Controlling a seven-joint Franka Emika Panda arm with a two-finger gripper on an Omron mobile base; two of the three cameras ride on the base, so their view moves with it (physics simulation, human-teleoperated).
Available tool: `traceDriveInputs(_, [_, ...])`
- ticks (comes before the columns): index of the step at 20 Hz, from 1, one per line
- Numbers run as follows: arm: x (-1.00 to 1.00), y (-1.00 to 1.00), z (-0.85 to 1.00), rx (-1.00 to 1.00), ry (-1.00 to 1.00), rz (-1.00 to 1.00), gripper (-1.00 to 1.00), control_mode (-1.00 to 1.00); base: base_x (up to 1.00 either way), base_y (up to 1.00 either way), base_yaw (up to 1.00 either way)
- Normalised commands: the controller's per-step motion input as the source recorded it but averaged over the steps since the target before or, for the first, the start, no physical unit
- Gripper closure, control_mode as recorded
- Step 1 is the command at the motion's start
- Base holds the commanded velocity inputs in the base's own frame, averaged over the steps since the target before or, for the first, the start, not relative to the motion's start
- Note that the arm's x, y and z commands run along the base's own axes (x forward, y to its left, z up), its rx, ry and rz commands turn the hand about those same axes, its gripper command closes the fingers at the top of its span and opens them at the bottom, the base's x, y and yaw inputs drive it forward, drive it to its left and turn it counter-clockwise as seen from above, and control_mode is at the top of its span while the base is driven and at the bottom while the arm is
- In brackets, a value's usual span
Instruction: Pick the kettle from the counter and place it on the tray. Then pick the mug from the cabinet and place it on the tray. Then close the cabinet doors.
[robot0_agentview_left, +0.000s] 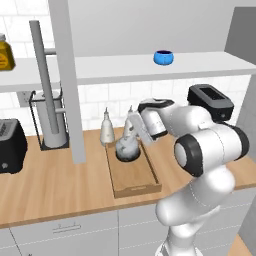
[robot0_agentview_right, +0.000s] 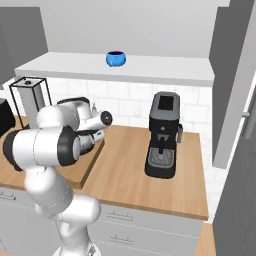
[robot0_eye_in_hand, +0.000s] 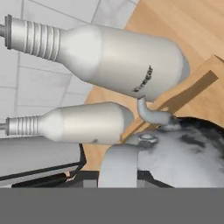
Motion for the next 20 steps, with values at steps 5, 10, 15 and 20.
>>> traceDriveInputs(5, [-0.4, 0.0, -0.05, 0.01, -0.02, 0.0, -1.0, -1.0, 0.0, 0.0, 0.0])
traceDriveInputs(10, [-0.02, -0.04, 0.07, 0.03, -0.05, 0.0, -1.0, -1.0, 0.0, 0.0, 0.0])
traceDriveInputs(15, [-0.48, -0.4, 0.14, 0.0, 0.0, -0.02, -1.0, -1.0, 0.0, 0.0, 0.0])
traceDriveInputs(20, [-0.61, -0.38, 0.46, -0.02, 0.02, -0.07, -1.0, -1.0, 0.0, 0.0, 0.0])
